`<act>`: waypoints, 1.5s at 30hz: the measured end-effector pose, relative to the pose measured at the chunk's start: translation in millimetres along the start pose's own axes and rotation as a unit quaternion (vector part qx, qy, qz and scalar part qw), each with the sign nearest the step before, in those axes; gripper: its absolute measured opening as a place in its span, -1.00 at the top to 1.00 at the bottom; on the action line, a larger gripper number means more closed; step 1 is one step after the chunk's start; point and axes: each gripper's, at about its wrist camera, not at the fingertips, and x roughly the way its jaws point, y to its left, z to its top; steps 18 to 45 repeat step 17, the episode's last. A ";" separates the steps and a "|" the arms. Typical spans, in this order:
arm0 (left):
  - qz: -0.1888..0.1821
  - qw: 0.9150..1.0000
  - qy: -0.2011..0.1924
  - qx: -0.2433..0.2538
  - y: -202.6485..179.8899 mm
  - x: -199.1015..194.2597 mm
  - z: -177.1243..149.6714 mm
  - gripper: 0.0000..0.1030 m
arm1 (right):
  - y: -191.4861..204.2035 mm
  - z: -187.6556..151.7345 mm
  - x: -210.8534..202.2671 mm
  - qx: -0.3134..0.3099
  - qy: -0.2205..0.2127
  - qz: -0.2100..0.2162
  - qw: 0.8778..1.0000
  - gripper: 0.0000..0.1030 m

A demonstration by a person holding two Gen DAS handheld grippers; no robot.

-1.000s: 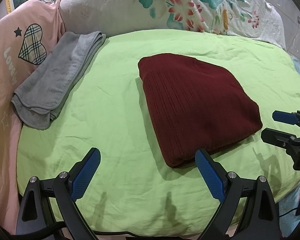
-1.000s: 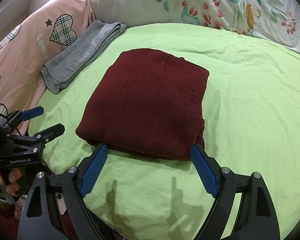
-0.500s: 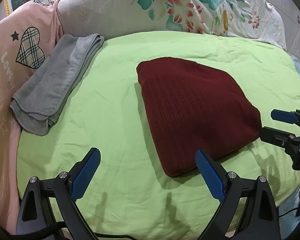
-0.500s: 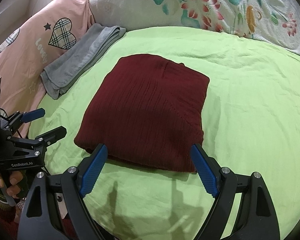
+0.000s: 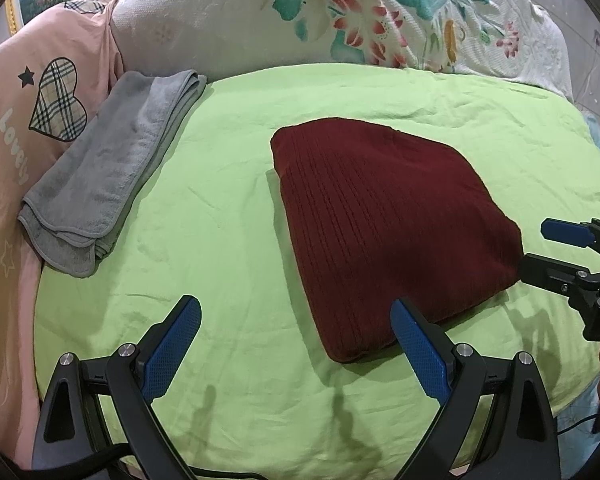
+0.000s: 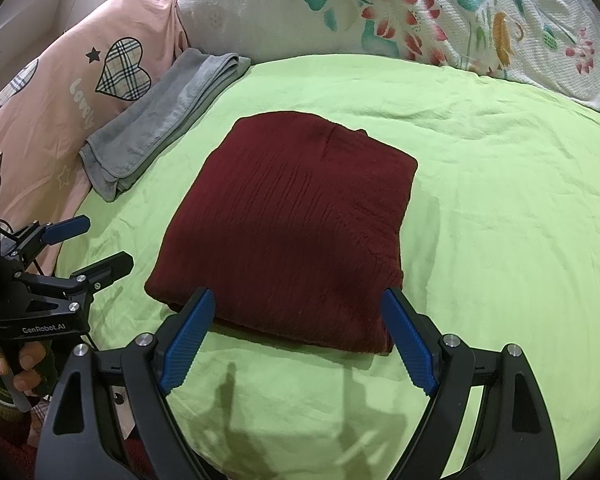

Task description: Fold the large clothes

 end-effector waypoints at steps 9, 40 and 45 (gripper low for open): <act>-0.010 1.000 0.007 -0.015 6.4 9.5 7.3 -0.87 | -10.6 9.2 13.8 0.017 0.002 0.011 1.000 -0.65; -0.009 1.000 0.002 -0.015 3.7 10.9 11.4 -0.87 | -19.7 13.9 15.4 0.026 -0.005 0.019 0.999 -0.65; -0.009 1.000 0.002 -0.015 3.7 10.9 11.4 -0.87 | -19.7 13.9 15.4 0.026 -0.005 0.019 0.999 -0.65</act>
